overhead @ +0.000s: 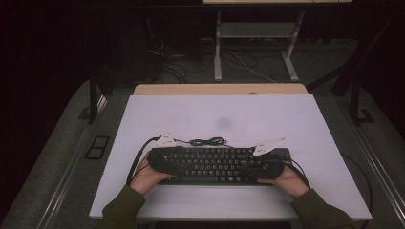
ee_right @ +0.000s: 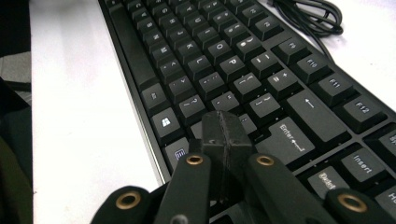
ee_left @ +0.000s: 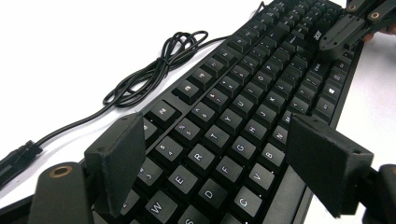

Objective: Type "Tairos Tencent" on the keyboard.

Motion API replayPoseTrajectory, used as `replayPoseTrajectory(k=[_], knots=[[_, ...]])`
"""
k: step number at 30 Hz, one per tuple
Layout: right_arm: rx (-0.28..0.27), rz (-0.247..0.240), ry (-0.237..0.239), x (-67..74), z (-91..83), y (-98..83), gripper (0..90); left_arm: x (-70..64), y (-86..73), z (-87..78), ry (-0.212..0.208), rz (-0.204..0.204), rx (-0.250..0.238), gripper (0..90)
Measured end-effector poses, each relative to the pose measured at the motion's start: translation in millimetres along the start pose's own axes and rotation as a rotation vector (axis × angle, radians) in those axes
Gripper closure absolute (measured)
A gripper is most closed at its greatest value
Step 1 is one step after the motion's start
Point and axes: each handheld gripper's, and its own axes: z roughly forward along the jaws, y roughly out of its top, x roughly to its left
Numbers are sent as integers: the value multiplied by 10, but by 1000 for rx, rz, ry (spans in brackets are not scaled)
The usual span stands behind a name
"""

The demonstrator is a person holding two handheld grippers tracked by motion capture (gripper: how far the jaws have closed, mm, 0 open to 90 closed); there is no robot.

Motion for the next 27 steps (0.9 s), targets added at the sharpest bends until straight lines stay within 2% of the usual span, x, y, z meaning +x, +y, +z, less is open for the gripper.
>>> replayPoseTrajectory(k=[10, 14, 17, 21, 23, 24, 27], knots=[[15, -5, 6, -6, 42, -24, 891, 6, 0, -5, 7, -6, -3, 212], [15, -5, 6, -6, 43, -25, 891, 7, 7, 11, 7, -3, -9, 270], [15, -5, 6, -6, 43, -25, 891, 6, 13, 42, -2, -5, -9, 384], [16, -4, 6, -5, 43, -25, 891, -2, 35, 93, -17, -3, -1, 605], [16, -2, 9, -3, 44, -25, 891, -10, 43, 125, -29, 1, 12, 724], [15, -2, 11, -2, 47, -25, 891, -9, 48, 137, -28, 13, 26, 771], [14, -2, 11, 2, 50, -25, 891, -20, 52, 188, -28, 8, 36, 889]])
